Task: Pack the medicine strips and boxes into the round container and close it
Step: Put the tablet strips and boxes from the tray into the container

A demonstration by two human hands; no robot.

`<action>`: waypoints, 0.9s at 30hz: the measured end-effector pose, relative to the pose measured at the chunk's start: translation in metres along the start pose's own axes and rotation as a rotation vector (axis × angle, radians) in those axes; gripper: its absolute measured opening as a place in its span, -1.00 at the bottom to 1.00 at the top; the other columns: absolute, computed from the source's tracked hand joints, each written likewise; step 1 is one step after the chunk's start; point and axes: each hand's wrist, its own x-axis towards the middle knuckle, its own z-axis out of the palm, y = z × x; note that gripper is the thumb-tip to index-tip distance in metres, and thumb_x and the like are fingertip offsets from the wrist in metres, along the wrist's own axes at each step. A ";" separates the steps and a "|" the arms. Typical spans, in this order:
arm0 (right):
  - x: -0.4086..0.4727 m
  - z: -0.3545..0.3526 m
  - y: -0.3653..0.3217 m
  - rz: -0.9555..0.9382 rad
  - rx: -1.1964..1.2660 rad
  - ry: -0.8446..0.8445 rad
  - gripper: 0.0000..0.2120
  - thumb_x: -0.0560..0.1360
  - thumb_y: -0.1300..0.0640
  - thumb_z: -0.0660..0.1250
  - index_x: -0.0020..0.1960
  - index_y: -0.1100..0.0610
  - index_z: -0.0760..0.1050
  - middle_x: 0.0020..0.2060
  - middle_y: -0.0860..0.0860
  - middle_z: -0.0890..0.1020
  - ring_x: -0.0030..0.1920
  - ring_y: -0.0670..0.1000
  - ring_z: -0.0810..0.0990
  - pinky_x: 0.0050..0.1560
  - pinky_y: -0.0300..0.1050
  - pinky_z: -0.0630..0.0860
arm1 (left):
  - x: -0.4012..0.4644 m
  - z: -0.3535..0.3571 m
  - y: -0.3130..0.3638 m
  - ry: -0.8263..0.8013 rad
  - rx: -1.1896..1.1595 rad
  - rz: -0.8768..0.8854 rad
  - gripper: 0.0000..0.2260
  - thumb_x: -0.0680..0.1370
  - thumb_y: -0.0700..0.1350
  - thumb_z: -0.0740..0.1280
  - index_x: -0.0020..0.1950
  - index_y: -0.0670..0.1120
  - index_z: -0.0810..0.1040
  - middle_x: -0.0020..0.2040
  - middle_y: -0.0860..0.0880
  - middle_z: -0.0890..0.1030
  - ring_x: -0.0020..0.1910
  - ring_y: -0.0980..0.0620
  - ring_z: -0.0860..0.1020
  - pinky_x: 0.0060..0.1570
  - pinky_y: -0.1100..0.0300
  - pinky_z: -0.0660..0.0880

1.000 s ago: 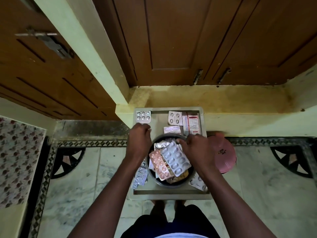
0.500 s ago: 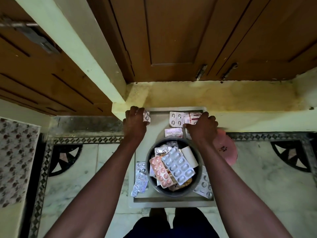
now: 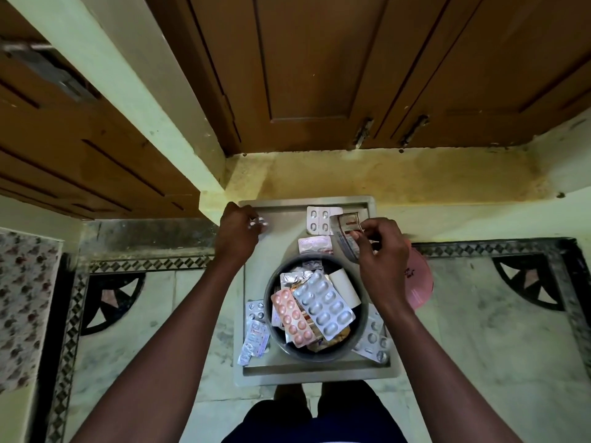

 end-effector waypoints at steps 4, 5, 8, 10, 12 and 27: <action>-0.022 -0.014 -0.008 0.004 0.082 -0.011 -0.82 0.49 0.29 0.50 0.01 0.08 0.58 -0.10 0.02 0.62 -0.05 -0.10 0.60 -0.06 -0.14 0.56 | -0.042 -0.010 0.015 0.143 -0.293 -0.050 -0.88 0.56 -0.12 0.49 0.03 -0.14 0.66 -0.01 -0.14 0.68 -0.02 -0.15 0.66 -0.05 0.07 0.56; -0.028 -0.016 -0.009 0.018 0.110 -0.016 -0.79 0.49 0.28 0.51 0.01 0.05 0.58 -0.10 0.01 0.63 -0.04 -0.09 0.62 -0.05 -0.14 0.58 | -0.057 -0.014 0.023 0.167 -0.392 -0.082 -0.91 0.56 -0.11 0.49 0.02 -0.10 0.67 -0.06 -0.08 0.71 -0.06 -0.12 0.68 -0.07 -0.01 0.64; -0.042 -0.021 -0.009 0.005 0.132 -0.014 -0.79 0.48 0.30 0.52 0.01 0.06 0.60 -0.09 0.02 0.64 -0.03 -0.04 0.65 -0.04 -0.11 0.60 | -0.105 -0.017 0.040 0.143 -0.539 -0.158 -0.80 0.51 -0.15 0.54 0.08 0.06 0.63 -0.13 0.03 0.69 -0.16 0.01 0.69 -0.18 -0.07 0.69; -0.049 -0.024 -0.011 -0.041 0.121 -0.006 -0.81 0.48 0.33 0.51 0.00 0.11 0.61 -0.10 0.02 0.63 -0.04 -0.04 0.65 -0.06 -0.08 0.61 | -0.140 -0.011 0.047 0.068 -0.544 -0.155 -0.70 0.49 -0.20 0.55 0.13 0.09 0.61 -0.15 0.05 0.69 -0.20 0.08 0.67 -0.21 0.00 0.65; -0.053 -0.027 -0.013 -0.098 0.094 -0.014 -0.82 0.47 0.36 0.51 -0.01 0.15 0.61 -0.11 0.01 0.61 -0.05 -0.05 0.64 -0.07 -0.11 0.59 | -0.166 0.003 0.047 0.031 -0.492 -0.117 -0.71 0.51 -0.21 0.54 0.14 0.08 0.61 -0.13 0.10 0.71 -0.18 0.14 0.67 -0.20 0.10 0.62; -0.063 0.000 0.023 -0.369 -0.317 -0.338 -0.61 0.40 0.26 0.54 0.22 0.16 0.63 0.08 0.14 0.55 0.04 0.15 0.60 0.04 -0.05 0.56 | -0.205 0.051 0.035 0.203 0.096 0.121 -0.68 0.55 -0.18 0.43 0.29 -0.11 0.53 0.20 -0.10 0.55 0.08 -0.11 0.53 0.06 -0.01 0.56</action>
